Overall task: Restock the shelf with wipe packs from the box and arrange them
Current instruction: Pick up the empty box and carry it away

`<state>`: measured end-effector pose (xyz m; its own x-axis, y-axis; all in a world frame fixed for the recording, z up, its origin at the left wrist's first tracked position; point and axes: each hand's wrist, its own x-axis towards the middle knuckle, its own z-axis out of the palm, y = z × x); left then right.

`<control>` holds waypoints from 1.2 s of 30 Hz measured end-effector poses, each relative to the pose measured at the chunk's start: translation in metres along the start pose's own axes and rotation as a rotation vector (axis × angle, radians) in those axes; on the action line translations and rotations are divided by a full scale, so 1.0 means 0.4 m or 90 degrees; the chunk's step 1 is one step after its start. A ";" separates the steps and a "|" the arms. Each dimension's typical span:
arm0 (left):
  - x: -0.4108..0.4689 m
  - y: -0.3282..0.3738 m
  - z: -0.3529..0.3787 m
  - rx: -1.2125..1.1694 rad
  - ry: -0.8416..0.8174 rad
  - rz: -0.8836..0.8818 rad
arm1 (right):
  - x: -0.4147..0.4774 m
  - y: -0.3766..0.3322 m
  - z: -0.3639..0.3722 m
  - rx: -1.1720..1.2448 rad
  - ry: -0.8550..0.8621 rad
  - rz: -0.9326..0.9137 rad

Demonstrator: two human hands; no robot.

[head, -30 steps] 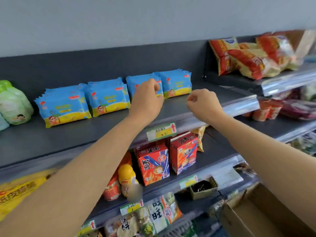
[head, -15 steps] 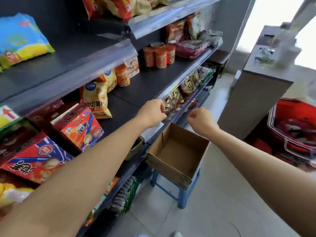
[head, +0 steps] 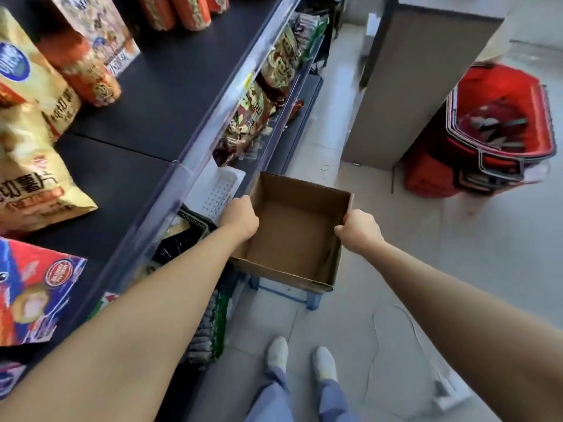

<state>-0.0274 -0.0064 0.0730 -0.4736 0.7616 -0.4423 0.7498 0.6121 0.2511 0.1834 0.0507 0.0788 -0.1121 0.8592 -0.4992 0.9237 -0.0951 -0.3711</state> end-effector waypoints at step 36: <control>-0.077 0.796 -0.097 0.019 0.118 0.176 | 0.031 0.534 -0.500 0.279 0.224 0.231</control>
<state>0.2081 0.1735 0.2002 -0.3252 0.9252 -0.1957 0.8732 0.3732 0.3134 0.4528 0.1417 0.1500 0.3721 0.8400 -0.3948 0.6378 -0.5404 -0.5488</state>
